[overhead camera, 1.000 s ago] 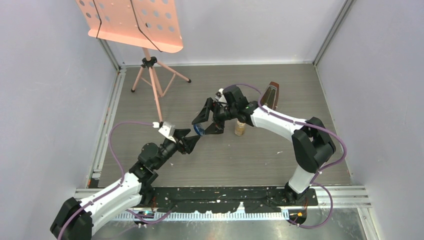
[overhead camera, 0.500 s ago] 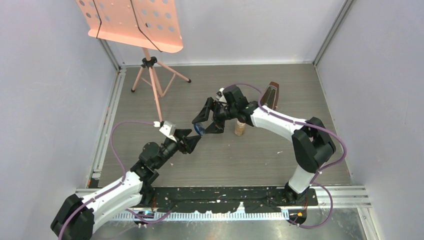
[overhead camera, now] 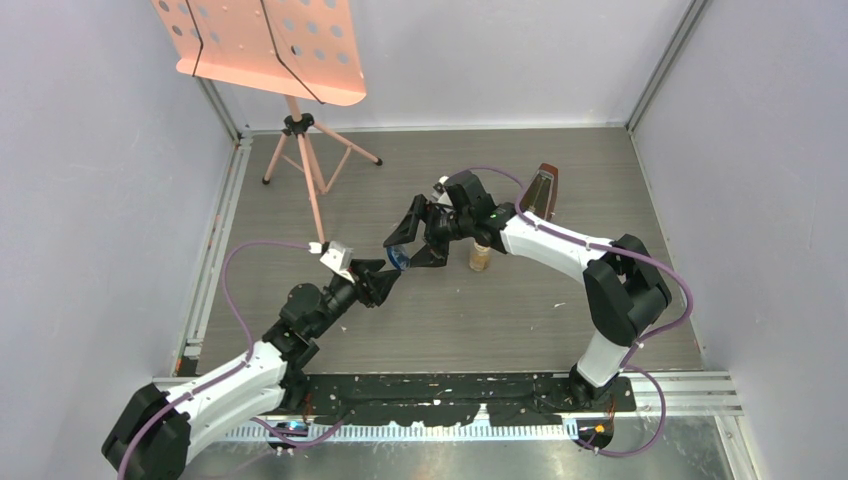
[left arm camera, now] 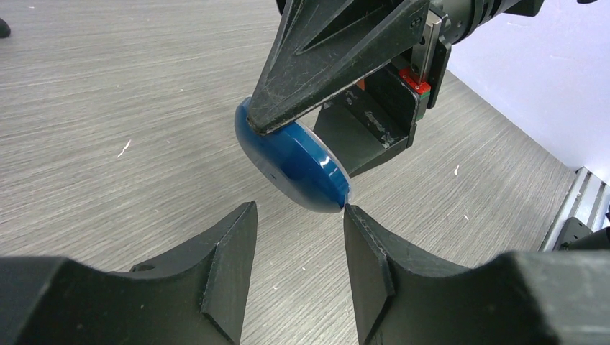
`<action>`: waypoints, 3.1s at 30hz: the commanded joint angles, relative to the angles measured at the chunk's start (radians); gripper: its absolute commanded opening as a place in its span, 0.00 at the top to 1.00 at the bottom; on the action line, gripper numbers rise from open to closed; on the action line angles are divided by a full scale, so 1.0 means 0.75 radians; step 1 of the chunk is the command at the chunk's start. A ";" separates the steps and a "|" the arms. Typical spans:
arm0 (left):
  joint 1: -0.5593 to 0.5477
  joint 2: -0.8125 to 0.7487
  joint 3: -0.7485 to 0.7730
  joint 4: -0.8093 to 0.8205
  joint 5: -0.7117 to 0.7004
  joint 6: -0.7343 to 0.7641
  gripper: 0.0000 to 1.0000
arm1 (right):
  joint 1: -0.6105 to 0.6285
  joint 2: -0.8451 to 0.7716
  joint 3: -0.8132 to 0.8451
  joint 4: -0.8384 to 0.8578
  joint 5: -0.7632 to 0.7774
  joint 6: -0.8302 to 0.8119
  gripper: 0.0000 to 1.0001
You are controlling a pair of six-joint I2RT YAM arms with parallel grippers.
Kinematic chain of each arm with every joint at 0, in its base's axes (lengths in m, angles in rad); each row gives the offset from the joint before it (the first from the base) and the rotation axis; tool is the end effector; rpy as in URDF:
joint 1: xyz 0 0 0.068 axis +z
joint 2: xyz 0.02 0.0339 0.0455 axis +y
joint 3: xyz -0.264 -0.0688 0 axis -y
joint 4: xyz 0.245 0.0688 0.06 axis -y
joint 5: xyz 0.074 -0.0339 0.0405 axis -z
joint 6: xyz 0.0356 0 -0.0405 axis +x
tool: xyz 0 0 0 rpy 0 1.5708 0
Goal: Sort the pills into containers
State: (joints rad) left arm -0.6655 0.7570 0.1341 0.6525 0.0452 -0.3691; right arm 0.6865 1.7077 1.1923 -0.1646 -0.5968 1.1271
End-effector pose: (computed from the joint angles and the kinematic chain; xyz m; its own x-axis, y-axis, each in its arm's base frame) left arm 0.1340 -0.1072 0.2038 -0.2136 -0.2905 -0.9327 0.6168 0.7003 -0.3594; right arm 0.2806 0.2558 0.2414 -0.9876 0.1566 -0.0146 0.0691 0.5157 0.8540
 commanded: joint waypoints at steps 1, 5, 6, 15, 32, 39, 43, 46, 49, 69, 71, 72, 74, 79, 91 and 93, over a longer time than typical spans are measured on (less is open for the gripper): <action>0.004 0.001 0.034 0.054 -0.041 -0.019 0.50 | 0.014 -0.082 0.044 0.054 0.018 0.010 0.67; 0.004 0.007 0.038 0.053 -0.043 -0.024 0.51 | 0.018 -0.079 0.046 0.050 0.026 0.009 0.67; 0.004 0.009 0.038 0.056 -0.042 -0.027 0.51 | 0.021 -0.077 0.047 0.050 0.027 0.007 0.67; 0.005 0.044 0.058 0.032 -0.117 -0.045 0.57 | 0.044 -0.081 0.066 0.028 0.066 -0.003 0.68; 0.005 0.113 0.085 0.150 -0.269 -0.075 0.59 | 0.150 -0.031 0.090 -0.055 0.102 0.018 0.73; 0.006 0.145 0.095 0.207 -0.479 -0.073 0.59 | 0.173 -0.032 0.075 -0.018 0.134 0.071 0.74; 0.005 0.168 0.087 0.255 -0.525 -0.081 0.58 | 0.187 -0.018 0.084 -0.032 0.136 0.069 0.74; 0.004 0.173 0.098 0.251 -0.523 -0.093 0.55 | 0.189 -0.001 0.087 -0.040 0.125 0.065 0.73; 0.005 0.176 0.101 0.260 -0.547 -0.104 0.51 | 0.189 0.008 0.095 -0.046 0.109 0.064 0.69; 0.005 0.343 0.088 0.581 -0.614 0.210 0.47 | 0.177 0.054 0.085 -0.084 0.045 0.030 0.69; 0.005 0.350 0.095 0.567 -0.638 0.186 0.50 | 0.177 0.044 0.075 -0.080 0.067 0.032 0.70; 0.005 0.348 0.097 0.551 -0.663 0.157 0.52 | 0.177 0.040 0.075 -0.080 0.073 0.030 0.73; 0.003 0.339 0.096 0.519 -0.727 0.093 0.55 | 0.177 0.031 0.078 -0.083 0.100 0.024 0.76; 0.002 0.264 0.098 0.402 -0.888 0.049 0.57 | 0.179 0.009 0.096 -0.128 0.181 -0.012 0.80; 0.004 0.153 0.134 0.268 -1.005 -0.033 0.57 | 0.187 0.006 0.109 -0.160 0.245 -0.030 0.84; 0.003 0.155 0.140 0.268 -0.967 -0.022 0.55 | 0.187 0.007 0.112 -0.159 0.240 -0.033 0.84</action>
State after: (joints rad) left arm -0.6945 0.8986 0.1783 0.7624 -0.5121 -0.4042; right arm 0.7967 1.7496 1.2850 -0.1284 -0.3225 1.1496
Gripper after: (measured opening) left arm 0.436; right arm 0.799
